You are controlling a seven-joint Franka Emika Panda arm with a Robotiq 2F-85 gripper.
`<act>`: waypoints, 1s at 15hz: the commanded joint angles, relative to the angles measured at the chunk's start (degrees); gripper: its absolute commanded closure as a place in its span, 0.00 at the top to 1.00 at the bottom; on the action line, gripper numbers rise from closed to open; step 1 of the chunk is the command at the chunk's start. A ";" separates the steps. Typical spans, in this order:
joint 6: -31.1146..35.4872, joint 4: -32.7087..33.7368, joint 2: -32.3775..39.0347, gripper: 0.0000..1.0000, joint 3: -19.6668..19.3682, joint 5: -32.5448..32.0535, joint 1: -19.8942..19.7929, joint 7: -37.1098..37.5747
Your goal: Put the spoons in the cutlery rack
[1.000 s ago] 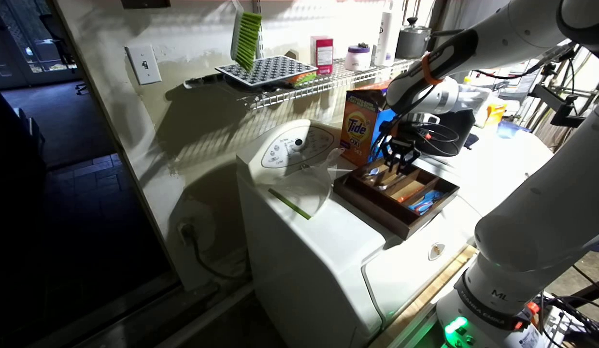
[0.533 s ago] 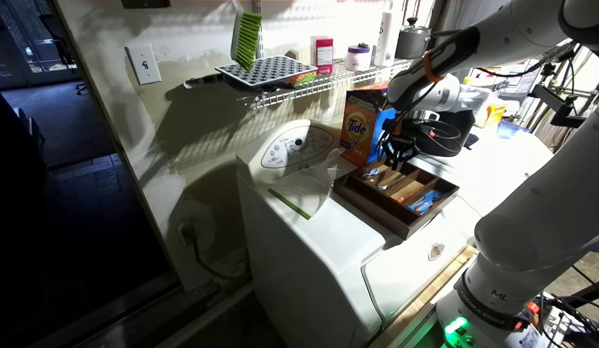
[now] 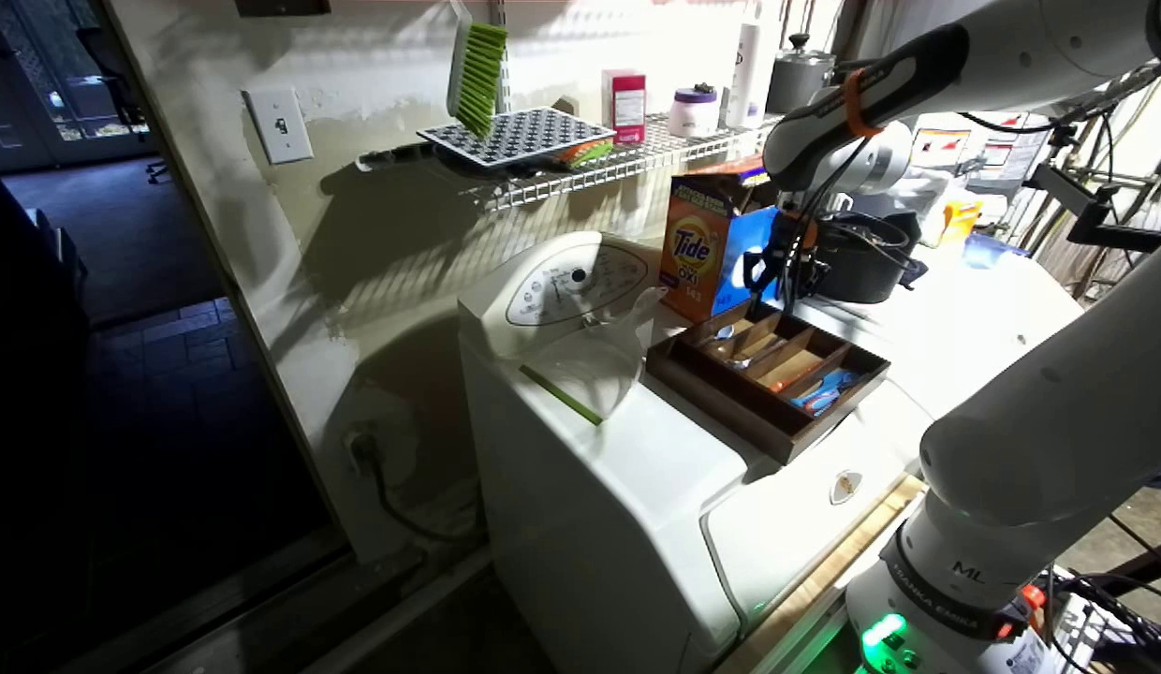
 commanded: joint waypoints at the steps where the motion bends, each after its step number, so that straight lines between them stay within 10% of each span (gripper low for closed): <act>1: -6.01 -1.28 -5.40 0.88 -0.36 -1.05 -0.16 -8.72; 15: -9.78 -0.84 -12.14 1.00 -0.20 -9.84 -0.38 -18.88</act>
